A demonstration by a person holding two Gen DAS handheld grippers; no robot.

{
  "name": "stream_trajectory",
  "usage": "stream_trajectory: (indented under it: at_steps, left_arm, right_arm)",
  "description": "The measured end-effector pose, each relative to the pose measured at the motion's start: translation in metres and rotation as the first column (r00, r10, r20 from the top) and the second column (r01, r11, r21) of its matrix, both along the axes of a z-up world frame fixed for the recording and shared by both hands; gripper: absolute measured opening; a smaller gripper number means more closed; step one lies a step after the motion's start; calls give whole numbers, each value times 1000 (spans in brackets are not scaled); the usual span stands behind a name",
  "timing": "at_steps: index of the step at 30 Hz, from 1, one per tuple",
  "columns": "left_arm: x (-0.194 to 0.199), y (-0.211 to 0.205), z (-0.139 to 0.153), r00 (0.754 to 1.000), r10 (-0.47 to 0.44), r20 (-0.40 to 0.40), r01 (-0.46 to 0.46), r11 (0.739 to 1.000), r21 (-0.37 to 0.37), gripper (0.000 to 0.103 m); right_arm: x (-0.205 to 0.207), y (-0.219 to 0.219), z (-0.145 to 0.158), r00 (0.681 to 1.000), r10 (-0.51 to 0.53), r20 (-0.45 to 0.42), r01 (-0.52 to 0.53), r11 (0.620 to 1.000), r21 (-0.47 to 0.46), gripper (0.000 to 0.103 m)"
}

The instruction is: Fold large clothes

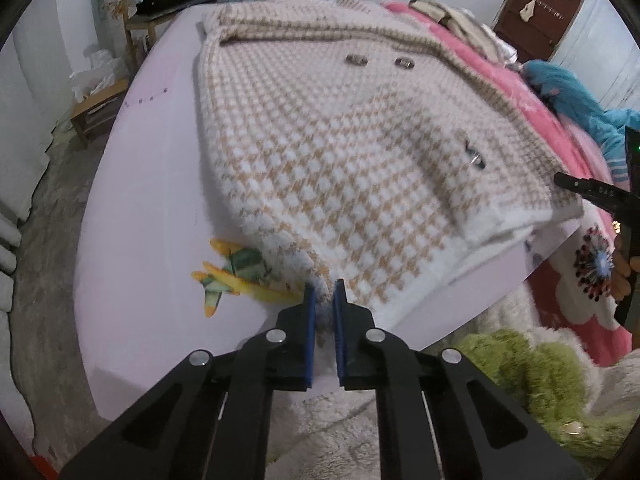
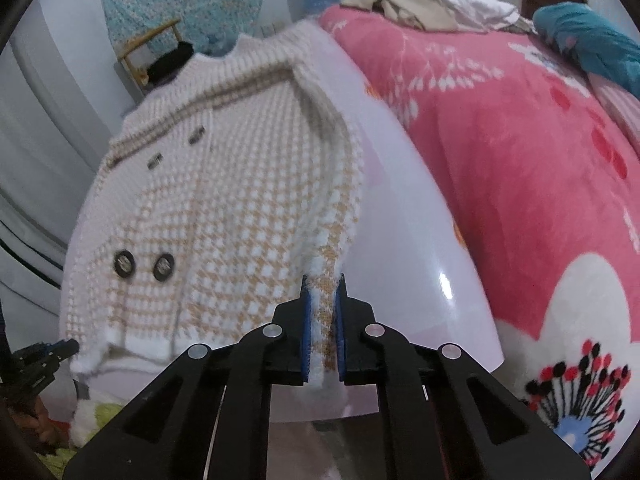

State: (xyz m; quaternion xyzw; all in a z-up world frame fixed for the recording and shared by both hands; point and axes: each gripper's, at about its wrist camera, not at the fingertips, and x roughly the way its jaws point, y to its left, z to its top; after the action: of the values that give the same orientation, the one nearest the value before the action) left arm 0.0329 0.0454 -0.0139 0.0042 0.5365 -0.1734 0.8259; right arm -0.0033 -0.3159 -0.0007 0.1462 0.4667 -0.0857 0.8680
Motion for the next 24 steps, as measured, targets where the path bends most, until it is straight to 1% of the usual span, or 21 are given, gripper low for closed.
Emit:
stream_trajectory:
  at_steps: [3, 4, 7, 13, 16, 18, 21, 24]
  left_arm:
    - [4, 2, 15, 999, -2, 48, 4, 1000, -30, 8]
    - [7, 3, 24, 997, -3, 78, 6, 999, -39, 7]
    - [15, 5, 41, 991, -4, 135, 11, 999, -48, 7]
    - [45, 4, 62, 975, -15, 221, 29, 998, -59, 7]
    - [69, 4, 72, 964, -4, 265, 25, 997, -73, 7]
    - [87, 7, 76, 958, 12, 285, 11, 997, -78, 7]
    - [116, 14, 80, 955, 42, 294, -15, 995, -96, 7]
    - [143, 19, 78, 953, 67, 296, -42, 995, -90, 7]
  right_arm:
    - [2, -2, 15, 999, -1, 52, 0, 1000, 25, 8]
    - [3, -1, 20, 998, -1, 70, -2, 999, 35, 8]
    - [10, 1, 33, 993, 7, 115, -14, 998, 56, 7]
    - [39, 4, 56, 979, 23, 204, -41, 996, 85, 8]
    - [57, 4, 68, 970, 26, 244, -48, 995, 83, 8]
    - [73, 3, 74, 963, 26, 268, -49, 996, 80, 7]
    - [94, -1, 77, 958, 19, 285, -50, 994, 100, 8]
    - [123, -6, 75, 956, 10, 294, -45, 993, 111, 8]
